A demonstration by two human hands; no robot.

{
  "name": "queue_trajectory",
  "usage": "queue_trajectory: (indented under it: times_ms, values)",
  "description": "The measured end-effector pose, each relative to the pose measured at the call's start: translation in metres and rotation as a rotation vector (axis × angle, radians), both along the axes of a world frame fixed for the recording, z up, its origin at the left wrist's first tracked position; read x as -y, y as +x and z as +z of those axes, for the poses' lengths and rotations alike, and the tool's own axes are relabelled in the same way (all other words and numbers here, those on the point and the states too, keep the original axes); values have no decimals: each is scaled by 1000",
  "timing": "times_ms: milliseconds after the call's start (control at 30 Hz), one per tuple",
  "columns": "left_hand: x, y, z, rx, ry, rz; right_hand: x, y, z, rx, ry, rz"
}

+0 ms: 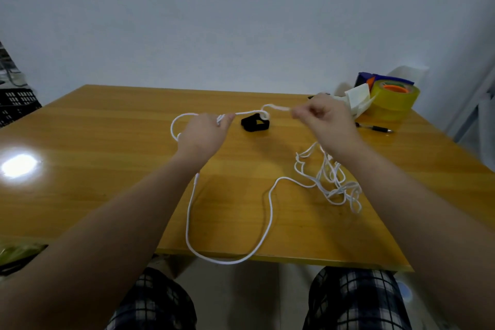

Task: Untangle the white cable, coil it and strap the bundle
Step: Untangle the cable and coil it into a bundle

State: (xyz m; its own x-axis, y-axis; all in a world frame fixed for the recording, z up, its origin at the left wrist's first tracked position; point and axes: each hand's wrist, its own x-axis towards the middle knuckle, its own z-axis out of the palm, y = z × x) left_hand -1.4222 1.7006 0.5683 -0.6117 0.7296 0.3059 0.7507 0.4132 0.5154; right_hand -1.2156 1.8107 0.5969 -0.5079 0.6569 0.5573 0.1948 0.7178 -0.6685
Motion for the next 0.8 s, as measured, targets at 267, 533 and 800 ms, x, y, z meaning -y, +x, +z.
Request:
queue_trajectory:
  times_ms: [267, 533, 800]
  values:
    - [-3, 2, -5, 390, 29, -11, -7, -3, -9, -121, -385, -259]
    - [0, 28, 1, 757, 43, -332, 10, -12, 0, 654, 38, -163]
    - [0, 50, 15, 806, -23, -488, 29, -23, 15, 532, -284, 407]
